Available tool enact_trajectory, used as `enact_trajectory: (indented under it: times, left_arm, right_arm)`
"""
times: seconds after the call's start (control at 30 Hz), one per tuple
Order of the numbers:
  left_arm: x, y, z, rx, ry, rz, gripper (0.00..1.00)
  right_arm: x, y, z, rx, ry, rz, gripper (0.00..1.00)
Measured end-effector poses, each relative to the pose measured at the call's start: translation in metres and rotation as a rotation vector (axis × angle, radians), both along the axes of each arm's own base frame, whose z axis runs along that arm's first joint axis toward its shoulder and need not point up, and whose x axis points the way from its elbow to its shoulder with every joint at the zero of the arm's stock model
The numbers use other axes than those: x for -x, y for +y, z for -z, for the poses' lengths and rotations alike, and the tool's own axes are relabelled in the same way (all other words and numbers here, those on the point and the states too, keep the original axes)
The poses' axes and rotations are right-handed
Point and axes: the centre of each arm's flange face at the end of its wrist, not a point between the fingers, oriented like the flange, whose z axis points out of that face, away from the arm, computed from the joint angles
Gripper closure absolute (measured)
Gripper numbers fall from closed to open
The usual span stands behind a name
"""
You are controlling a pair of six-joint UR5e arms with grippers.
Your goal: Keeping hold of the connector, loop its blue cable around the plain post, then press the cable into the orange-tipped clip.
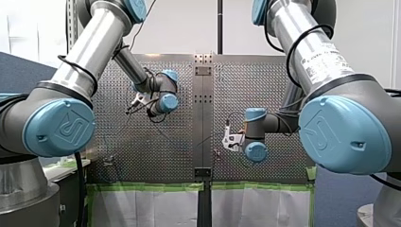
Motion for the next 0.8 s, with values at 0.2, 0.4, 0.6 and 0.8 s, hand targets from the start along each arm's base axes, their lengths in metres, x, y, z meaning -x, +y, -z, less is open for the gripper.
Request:
enact_trajectory:
  times: [0.2, 0.4, 0.6, 0.8]
  left_arm:
    - [0.002, -0.006, 0.026, -0.009, 0.045, 0.013, 0.0]
    - [0.002, -0.009, 0.05, -0.015, 0.08, 0.027, 0.0]
    - [0.003, -0.012, 0.061, 0.003, 0.089, 0.039, 0.0]
    - [0.006, -0.026, 0.087, -0.003, 0.133, 0.067, 0.0]
  right_arm:
    - [0.0, 0.0, 0.0, -0.001, -0.001, 0.0, 1.0]
    - [0.0, 0.0, 0.0, -0.002, -0.001, 0.0, 1.0]
    - [0.0, 0.0, 0.0, -0.003, -0.003, -0.001, 1.0]
    - [0.0, 0.0, 0.0, -0.006, -0.001, -0.003, 1.0]
